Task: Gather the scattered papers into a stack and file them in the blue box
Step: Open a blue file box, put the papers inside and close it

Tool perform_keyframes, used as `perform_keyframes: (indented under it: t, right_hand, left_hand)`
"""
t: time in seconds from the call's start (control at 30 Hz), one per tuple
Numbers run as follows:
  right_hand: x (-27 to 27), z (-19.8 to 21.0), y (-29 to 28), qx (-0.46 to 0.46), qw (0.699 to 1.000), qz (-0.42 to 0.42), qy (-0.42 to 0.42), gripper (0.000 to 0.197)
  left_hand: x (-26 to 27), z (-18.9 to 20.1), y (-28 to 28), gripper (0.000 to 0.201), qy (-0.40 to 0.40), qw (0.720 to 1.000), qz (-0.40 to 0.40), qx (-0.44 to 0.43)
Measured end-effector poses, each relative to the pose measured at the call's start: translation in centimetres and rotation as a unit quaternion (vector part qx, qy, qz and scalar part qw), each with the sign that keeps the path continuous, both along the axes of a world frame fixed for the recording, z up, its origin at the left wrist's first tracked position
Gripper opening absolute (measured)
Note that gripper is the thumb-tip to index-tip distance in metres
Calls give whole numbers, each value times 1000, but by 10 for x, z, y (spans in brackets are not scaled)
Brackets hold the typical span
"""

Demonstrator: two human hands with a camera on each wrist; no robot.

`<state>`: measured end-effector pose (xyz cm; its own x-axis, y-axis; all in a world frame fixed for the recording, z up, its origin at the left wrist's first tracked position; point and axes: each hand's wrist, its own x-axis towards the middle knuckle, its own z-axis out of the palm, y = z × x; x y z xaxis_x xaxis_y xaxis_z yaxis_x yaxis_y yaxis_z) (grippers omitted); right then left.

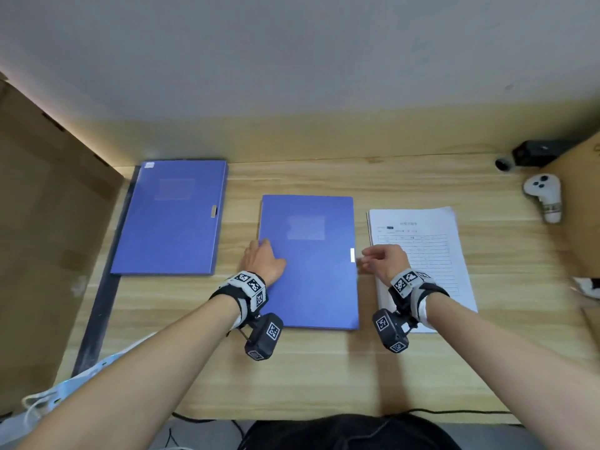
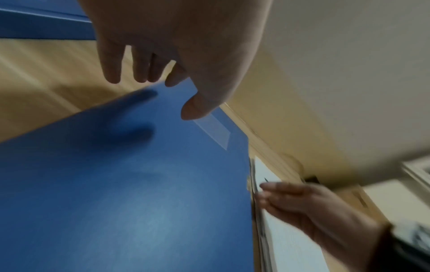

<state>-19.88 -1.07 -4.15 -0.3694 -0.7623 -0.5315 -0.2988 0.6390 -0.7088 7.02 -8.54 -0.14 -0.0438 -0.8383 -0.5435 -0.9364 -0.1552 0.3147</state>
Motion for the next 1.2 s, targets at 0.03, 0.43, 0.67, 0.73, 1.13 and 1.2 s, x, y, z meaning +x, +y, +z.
perform_keyframes:
  t: [0.03, 0.43, 0.67, 0.73, 1.13, 1.2]
  right_hand:
    - [-5, 2, 1, -5, 1000, -3, -6, 29]
    - [-63, -2, 25, -15, 999, -4, -30, 38]
    - [-70, -17, 22, -19, 998, 37, -38, 39]
    - [-68, -20, 18, -19, 998, 44, -48, 39]
    - [-22, -12, -6, -92, 972, 217, 23, 30]
    - [-8, -5, -12, -106, 946, 296, 78, 41]
  left_hand:
    - [-10, 5, 3, 53, 0, 999, -41, -10]
    - [-130, -9, 43, 39, -89, 974, -202, 49]
    - [-154, -9, 39, 48, -126, 985, -117, 18]
    - [-154, -9, 39, 48, -106, 990, -87, 26]
    - [-109, 59, 34, 56, 172, 962, 173, 124]
    - [-98, 79, 31, 25, 200, 954, 189, 117]
